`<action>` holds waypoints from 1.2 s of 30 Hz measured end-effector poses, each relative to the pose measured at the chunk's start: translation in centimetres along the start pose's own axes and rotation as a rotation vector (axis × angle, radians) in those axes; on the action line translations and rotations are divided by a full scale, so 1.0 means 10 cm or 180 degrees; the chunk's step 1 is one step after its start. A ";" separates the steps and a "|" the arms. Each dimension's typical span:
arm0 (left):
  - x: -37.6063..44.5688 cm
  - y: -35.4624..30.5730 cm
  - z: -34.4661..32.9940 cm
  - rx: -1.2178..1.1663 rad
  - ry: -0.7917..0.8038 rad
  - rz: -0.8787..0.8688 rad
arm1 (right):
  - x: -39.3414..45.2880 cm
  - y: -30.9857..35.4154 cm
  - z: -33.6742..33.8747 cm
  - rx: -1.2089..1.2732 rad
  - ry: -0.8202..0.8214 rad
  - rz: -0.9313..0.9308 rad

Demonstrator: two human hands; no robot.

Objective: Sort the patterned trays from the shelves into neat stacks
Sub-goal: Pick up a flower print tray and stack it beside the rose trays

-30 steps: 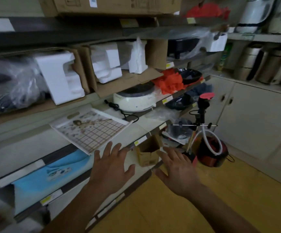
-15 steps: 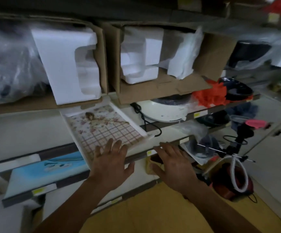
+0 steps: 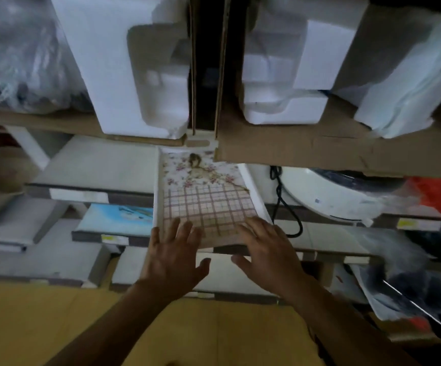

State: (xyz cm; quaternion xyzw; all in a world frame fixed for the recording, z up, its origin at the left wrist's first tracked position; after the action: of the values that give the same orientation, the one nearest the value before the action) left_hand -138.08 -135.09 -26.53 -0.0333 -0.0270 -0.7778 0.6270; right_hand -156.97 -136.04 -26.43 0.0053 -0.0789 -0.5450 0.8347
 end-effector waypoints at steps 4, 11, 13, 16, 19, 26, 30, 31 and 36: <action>0.02 -0.08 -0.15 0.0119 0.0077 0.0248 | 0.14 -0.15 -0.12 -0.0015 0.0015 0.0467; 0.13 -0.07 -0.25 0.0037 -0.0036 0.0386 | 0.30 -0.23 -0.35 -0.0050 -0.0273 0.0802; 0.13 -0.07 -0.23 0.0077 -0.0243 0.0291 | 0.33 -0.27 -0.40 -0.0035 -0.0331 0.0730; 0.13 -0.04 -0.25 0.0077 -0.0413 0.0247 | 0.35 -0.30 -0.47 -0.0024 -0.0422 0.0669; 0.12 -0.02 -0.31 0.0129 -0.0413 0.0236 | 0.35 -0.30 -0.47 -0.0002 -0.0433 0.0627; 0.09 -0.01 -0.27 0.0112 -0.0536 0.0239 | 0.34 -0.28 -0.41 -0.0059 -0.0704 0.0715; 0.04 -0.04 -0.19 0.0143 -0.0604 0.0257 | 0.31 -0.28 -0.33 0.0008 -0.0745 0.0754; 0.01 -0.05 -0.15 0.0160 -0.0595 0.0287 | 0.30 -0.28 -0.31 0.0003 -0.0743 0.0766; -0.23 -0.12 0.02 0.0053 -0.0502 0.0455 | 0.20 -0.21 -0.17 0.0102 -0.0682 0.0830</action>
State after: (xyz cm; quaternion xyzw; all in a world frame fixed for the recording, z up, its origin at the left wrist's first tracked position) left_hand -138.73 -132.57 -26.55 -0.0910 -0.0802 -0.7258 0.6771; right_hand -157.89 -138.81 -28.05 -0.0497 -0.1761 -0.4283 0.8849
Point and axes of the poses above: each hand's wrist, its own x-axis towards the middle knuckle, its own z-axis out of the back of the hand, y = z × x, the point moved 4 cm from there along x, towards the middle knuckle, and after that the axes turned 2 degrees about z, right-handed, at the moved point
